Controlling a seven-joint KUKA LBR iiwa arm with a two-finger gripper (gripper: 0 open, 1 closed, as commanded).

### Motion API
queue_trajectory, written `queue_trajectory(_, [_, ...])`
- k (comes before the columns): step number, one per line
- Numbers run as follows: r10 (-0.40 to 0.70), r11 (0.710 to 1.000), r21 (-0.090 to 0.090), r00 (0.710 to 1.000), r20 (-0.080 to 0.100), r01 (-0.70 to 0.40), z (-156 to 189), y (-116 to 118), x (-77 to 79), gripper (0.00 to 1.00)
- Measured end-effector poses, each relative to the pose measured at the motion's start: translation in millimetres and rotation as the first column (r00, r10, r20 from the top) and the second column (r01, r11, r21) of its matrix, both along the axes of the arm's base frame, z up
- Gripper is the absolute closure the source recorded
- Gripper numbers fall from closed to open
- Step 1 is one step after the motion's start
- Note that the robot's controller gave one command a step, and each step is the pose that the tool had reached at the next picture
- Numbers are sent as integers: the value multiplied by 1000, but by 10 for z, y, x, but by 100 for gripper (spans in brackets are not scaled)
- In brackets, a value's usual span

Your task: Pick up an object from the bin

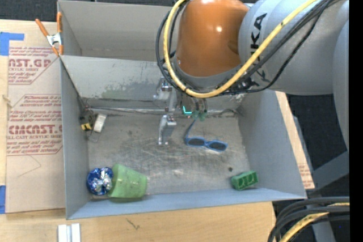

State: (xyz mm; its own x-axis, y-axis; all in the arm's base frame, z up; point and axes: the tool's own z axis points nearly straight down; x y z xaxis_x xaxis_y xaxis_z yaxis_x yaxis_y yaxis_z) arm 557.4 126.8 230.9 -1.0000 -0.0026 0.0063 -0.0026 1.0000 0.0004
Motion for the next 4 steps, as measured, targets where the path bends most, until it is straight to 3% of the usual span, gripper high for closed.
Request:
queue_trajectory(1, [127,992,0,992,-5,-127,-1093,598,-723,0])
queue_trajectory(2, [73,997,0,997,12,-73,-1555,902,-690,0])
queue_trajectory(3, [72,997,2,997,13,-72,-1546,898,-689,100])
queue_trajectory(4, [35,999,4,999,14,-35,-407,1029,-731,100])
